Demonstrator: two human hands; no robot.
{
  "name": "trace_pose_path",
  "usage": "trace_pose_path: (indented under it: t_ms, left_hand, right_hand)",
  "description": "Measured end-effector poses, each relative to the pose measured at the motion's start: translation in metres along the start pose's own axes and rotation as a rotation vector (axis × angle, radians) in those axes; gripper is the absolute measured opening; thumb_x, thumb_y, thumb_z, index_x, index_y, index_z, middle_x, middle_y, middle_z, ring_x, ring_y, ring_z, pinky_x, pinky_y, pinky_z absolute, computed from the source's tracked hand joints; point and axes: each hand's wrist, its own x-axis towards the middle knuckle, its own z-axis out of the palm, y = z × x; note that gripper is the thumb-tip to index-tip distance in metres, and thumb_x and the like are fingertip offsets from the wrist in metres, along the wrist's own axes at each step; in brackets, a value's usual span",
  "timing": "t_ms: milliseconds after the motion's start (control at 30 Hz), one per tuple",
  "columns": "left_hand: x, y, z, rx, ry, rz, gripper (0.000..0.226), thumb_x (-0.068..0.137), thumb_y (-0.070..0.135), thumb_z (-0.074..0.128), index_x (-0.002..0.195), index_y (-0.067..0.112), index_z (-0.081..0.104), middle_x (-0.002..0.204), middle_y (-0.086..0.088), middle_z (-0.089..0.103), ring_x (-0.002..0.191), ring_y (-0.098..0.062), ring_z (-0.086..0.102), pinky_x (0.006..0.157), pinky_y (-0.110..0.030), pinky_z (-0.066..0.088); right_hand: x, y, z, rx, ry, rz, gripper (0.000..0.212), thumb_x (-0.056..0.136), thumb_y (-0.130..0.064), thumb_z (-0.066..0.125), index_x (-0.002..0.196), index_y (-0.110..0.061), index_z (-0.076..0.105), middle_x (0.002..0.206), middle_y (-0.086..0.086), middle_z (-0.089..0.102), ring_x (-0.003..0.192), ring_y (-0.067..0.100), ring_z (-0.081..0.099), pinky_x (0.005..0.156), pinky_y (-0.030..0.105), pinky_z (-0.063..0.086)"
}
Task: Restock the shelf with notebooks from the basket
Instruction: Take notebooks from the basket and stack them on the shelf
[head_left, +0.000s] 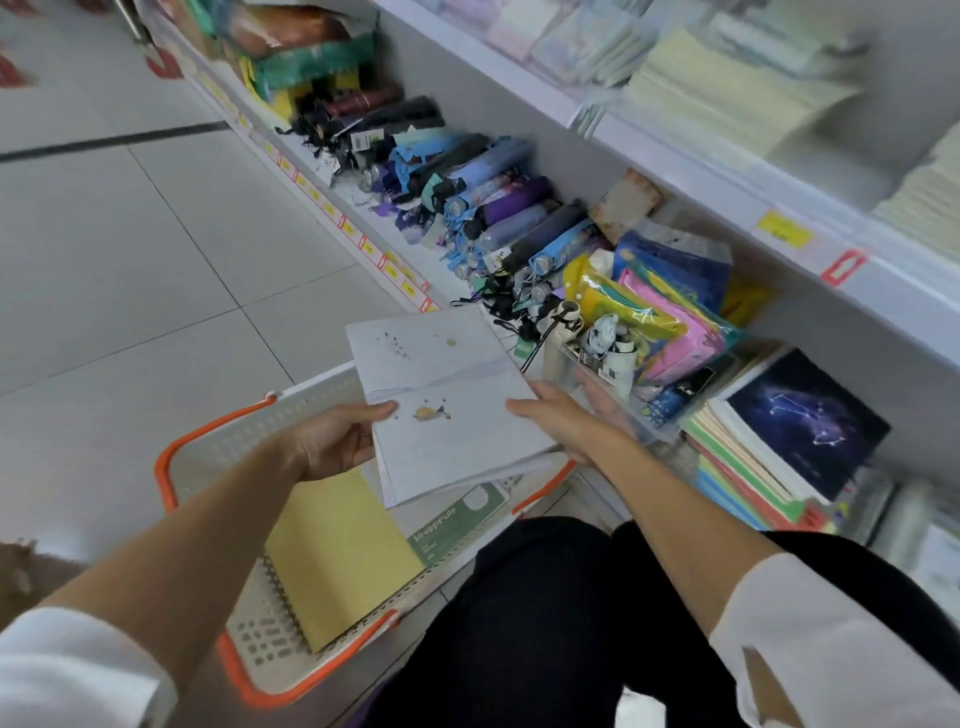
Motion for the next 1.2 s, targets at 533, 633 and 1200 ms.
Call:
trace_pose_path:
  t_ms: [533,633,1200]
  left_hand:
    - [-0.025,0.072,0.227,0.110,0.148,0.446,0.041,0.101,0.035,0.045,0.130,0.008,0.055,0.124,-0.015,0.063,0.110,-0.036,0.062,0.097,-0.052,0.049]
    - [-0.038,0.087,0.268,0.158,0.086,0.514,0.039,0.100,0.035,0.047,0.128,0.010,0.058,0.123,-0.013,0.064,0.107,-0.034,0.063,0.094,-0.047,0.051]
    - [-0.072,0.158,0.525,0.538,-0.371,0.627,0.018,0.094,0.014,0.054,0.111,0.013,0.061,0.099,-0.006,0.066,0.082,-0.019,0.063,0.066,-0.028,0.054]
  right_hand:
    - [-0.158,-0.107,-0.101,-0.030,0.539,-0.393,0.043,0.089,-0.004,0.060,0.131,-0.010,0.053,0.128,0.007,0.062,0.109,0.024,0.063,0.096,0.044,0.051]
    - [-0.193,-0.115,-0.120,0.046,0.630,-0.503,0.037,0.089,0.003,0.058,0.117,-0.022,0.059,0.117,0.001,0.066,0.101,0.017,0.064,0.087,0.031,0.054]
    - [-0.292,-0.146,-0.288,0.568,1.260,-0.698,0.041,0.087,0.002,0.061,0.127,-0.008,0.060,0.099,-0.003,0.070,0.088,0.015,0.068,0.066,0.014,0.054]
